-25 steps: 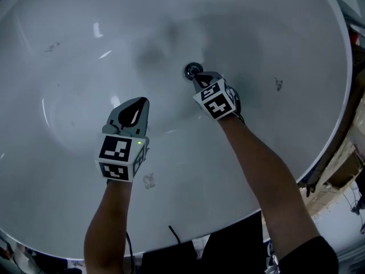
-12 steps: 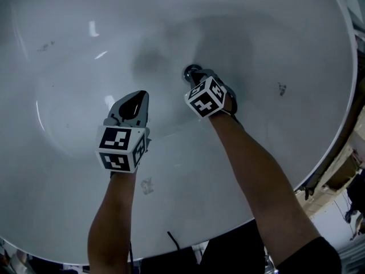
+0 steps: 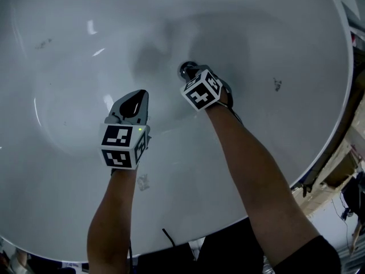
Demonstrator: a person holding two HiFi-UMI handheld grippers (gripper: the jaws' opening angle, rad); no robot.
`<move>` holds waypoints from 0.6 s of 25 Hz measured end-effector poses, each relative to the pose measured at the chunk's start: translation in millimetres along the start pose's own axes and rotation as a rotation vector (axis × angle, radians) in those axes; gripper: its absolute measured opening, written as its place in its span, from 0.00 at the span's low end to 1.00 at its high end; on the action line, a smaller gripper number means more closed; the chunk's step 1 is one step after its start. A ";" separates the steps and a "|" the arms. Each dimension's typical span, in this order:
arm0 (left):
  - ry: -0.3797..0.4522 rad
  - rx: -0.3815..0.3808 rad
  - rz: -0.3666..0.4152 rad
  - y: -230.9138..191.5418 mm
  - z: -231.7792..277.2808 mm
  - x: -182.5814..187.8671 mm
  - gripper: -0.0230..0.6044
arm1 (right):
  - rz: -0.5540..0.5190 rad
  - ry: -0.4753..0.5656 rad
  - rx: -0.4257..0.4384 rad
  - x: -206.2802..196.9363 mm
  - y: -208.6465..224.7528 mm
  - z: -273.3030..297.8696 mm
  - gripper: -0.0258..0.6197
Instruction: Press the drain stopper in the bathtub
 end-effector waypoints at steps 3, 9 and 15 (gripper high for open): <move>0.015 0.020 0.030 9.7 -16.9 5.6 0.06 | 0.072 0.042 0.050 -5.2 9.3 -20.8 0.06; 0.049 0.059 0.005 38.5 -83.0 28.0 0.06 | 0.087 0.063 0.030 -23.7 -2.9 -116.0 0.06; 0.120 0.049 -0.006 101.4 -210.5 69.4 0.06 | 0.129 0.174 0.067 -20.2 -42.7 -271.9 0.06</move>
Point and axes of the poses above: the fingertips, and each gripper's own axes: z forward along the fingers, y to its right, x out of its top, the point moved 10 cm from there along -z, backward along the fingers, and after that the axes turned 2 degrees about -y, right-handed, at the moved point
